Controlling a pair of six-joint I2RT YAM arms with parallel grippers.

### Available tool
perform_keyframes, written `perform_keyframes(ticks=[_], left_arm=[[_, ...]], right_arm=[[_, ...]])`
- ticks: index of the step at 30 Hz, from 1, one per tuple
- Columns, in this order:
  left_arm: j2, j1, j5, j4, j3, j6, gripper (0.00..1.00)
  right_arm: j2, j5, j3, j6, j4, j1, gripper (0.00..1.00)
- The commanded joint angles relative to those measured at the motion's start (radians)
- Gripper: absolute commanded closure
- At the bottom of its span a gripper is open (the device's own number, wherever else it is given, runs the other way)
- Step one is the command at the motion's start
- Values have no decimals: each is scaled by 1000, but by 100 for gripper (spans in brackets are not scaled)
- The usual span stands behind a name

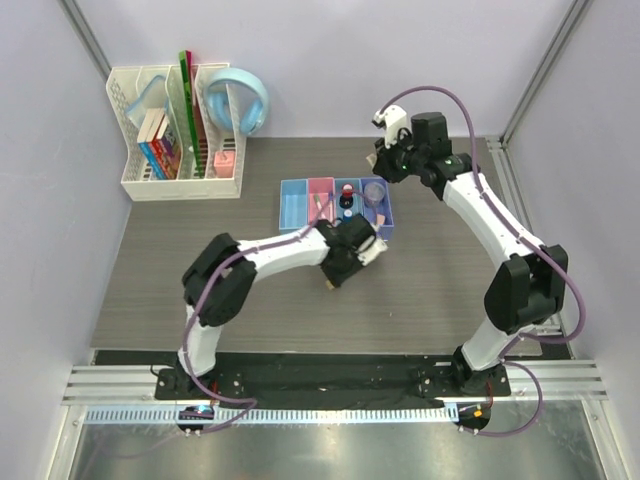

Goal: Sort the stationery into containers
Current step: Pick up the stationery from the center of the board, then place the stationery in the storage box.

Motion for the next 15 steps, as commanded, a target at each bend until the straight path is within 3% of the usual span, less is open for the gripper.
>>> perform_keyframes(ticks=[1,15], left_arm=[[-180,95,-17,-25,-59,25,100],[-426,362,-79,133,-57,45,100]], right_arm=[[48,-29,95,26,80,37,99],[323,-36,265,156,206,93,99]])
